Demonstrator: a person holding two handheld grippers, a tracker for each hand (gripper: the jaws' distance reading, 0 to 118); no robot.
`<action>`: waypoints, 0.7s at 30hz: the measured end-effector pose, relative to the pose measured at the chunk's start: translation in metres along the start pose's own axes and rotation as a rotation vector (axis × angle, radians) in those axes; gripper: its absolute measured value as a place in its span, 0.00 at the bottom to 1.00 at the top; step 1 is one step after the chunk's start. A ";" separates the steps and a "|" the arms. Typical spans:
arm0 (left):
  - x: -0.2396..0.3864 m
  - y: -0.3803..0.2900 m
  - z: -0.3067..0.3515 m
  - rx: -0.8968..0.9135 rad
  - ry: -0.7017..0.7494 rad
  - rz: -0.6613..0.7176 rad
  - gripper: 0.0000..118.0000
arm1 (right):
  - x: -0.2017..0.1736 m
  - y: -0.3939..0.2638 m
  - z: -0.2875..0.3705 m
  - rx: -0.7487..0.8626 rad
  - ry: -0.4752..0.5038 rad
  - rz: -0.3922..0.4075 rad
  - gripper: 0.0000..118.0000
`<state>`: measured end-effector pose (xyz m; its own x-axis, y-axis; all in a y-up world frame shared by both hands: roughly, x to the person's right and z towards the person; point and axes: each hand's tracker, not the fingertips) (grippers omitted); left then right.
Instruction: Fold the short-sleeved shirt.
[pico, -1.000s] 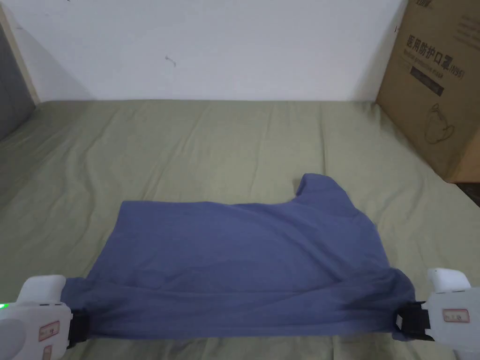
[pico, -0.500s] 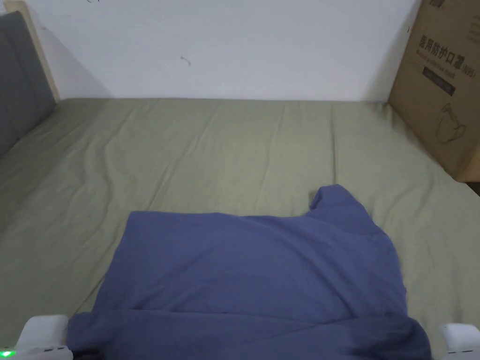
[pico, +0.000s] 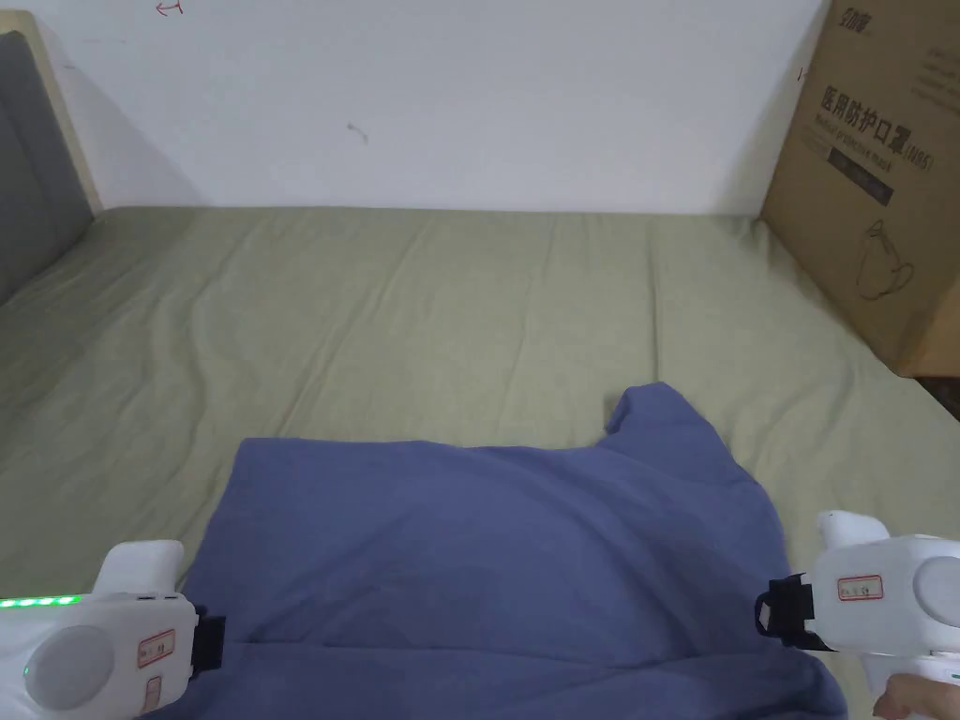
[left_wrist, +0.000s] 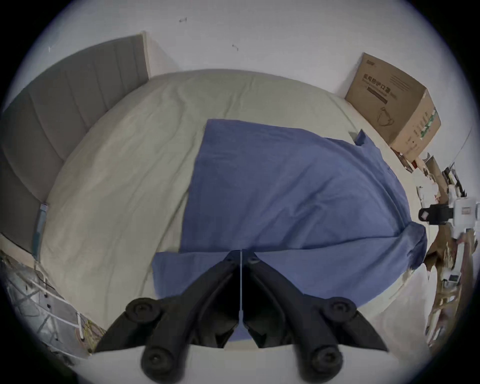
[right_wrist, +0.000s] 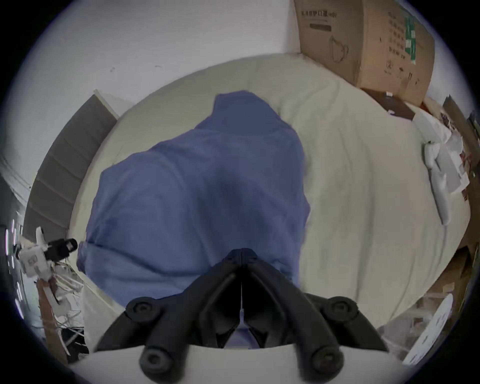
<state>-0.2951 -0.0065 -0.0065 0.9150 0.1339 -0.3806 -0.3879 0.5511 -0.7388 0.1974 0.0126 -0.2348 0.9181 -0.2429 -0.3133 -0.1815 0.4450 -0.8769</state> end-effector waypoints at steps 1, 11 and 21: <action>0.000 0.003 -0.002 -0.012 0.007 0.011 0.00 | 0.003 0.005 -0.003 0.011 0.009 -0.014 0.00; -0.001 0.045 -0.037 -0.040 0.014 -0.014 0.00 | 0.029 0.130 -0.065 0.058 -0.076 0.010 0.71; 0.001 0.069 -0.075 -0.091 0.049 0.044 0.00 | 0.046 0.173 -0.159 -0.020 -0.180 0.003 0.46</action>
<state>-0.3291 -0.0297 -0.0994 0.8912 0.1151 -0.4388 -0.4383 0.4685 -0.7671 0.1525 -0.0585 -0.4587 0.9654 -0.0825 -0.2474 -0.1899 0.4280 -0.8836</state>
